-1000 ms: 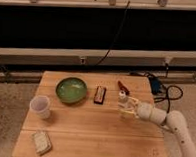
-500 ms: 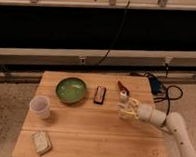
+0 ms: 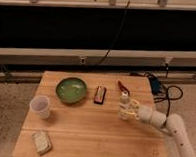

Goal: Stand the bottle upright

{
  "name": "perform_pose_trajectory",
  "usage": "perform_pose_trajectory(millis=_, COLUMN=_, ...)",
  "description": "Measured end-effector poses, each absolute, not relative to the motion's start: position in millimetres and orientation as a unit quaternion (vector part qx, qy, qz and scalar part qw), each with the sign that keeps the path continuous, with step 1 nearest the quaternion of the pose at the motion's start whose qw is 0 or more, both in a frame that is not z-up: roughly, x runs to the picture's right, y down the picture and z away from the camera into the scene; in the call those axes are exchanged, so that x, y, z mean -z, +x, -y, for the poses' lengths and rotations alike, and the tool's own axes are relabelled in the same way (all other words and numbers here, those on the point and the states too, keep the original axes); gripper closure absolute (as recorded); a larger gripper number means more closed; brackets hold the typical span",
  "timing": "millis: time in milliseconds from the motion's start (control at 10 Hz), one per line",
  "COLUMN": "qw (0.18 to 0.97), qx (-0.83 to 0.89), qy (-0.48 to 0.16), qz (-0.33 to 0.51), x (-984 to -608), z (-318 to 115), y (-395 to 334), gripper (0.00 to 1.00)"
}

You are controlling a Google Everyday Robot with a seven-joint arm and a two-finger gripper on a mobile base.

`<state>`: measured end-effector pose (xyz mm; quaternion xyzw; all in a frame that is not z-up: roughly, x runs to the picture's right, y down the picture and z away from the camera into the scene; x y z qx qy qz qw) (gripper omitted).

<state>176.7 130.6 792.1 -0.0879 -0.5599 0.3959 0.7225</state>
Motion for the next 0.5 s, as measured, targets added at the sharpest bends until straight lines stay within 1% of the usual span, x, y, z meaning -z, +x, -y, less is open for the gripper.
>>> perform_pose_trajectory(millis=100, qw=0.72, qx=-0.4, qy=-0.089, qz=0.56, x=-793.6, z=-131.8, y=177.4, gripper=0.51)
perform_pose_trajectory(millis=300, qw=0.714, qx=-0.41, qy=-0.089, qz=0.561, x=-797.1, z=-133.0, y=180.0, gripper=0.28)
perform_pose_trajectory(millis=400, qw=0.712, qx=-0.412, qy=-0.09, qz=0.561, x=-798.7, z=-133.6, y=180.5, gripper=0.23)
perform_pose_trajectory(millis=500, qw=0.709, qx=-0.416, qy=-0.091, qz=0.562, x=-801.1, z=-135.0, y=181.5, gripper=0.2)
